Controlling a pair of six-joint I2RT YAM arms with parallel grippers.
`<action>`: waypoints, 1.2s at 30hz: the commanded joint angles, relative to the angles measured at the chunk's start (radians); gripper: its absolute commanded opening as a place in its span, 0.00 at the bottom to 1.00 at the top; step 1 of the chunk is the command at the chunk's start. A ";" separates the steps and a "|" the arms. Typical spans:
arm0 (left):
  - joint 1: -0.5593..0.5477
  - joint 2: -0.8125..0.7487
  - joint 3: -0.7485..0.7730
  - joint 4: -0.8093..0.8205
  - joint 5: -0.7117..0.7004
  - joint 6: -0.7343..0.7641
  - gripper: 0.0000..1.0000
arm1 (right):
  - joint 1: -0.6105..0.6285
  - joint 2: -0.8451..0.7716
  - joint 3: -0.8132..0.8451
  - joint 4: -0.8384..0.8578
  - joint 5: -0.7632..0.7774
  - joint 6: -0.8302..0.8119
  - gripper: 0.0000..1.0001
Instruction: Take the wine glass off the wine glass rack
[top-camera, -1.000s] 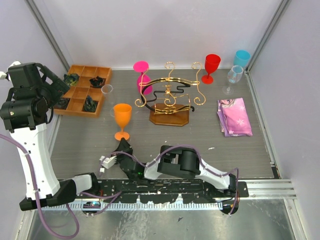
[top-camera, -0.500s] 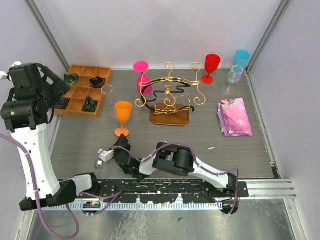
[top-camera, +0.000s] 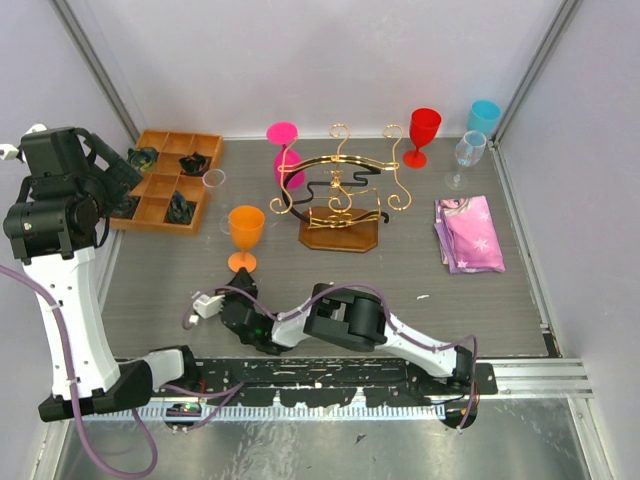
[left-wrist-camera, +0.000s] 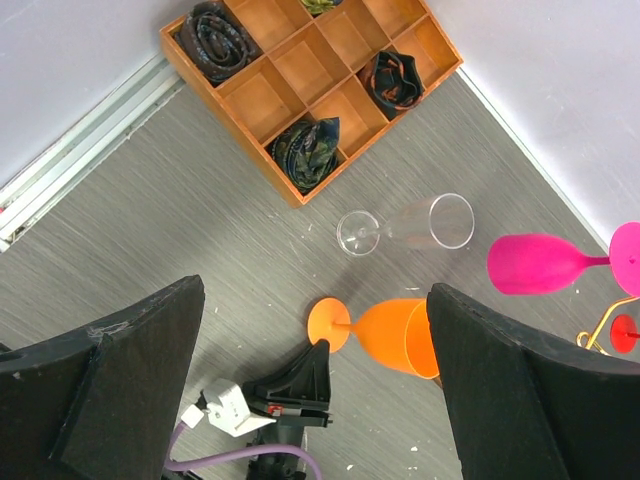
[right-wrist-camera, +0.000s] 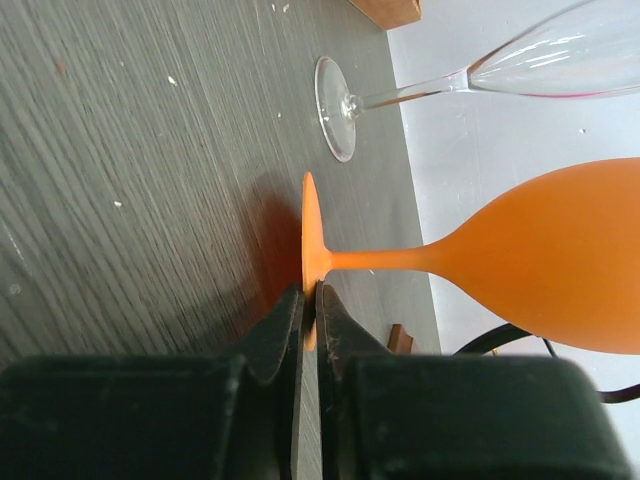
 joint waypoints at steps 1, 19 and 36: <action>-0.008 -0.015 0.003 0.020 -0.015 0.014 0.99 | -0.006 0.041 0.007 -0.159 -0.042 0.155 0.13; -0.011 -0.011 -0.002 0.023 -0.013 0.015 0.99 | -0.006 -0.036 0.038 -0.513 -0.298 0.351 0.25; -0.016 -0.011 -0.006 0.024 -0.029 0.022 0.99 | -0.022 -0.100 0.072 -0.733 -0.531 0.466 0.44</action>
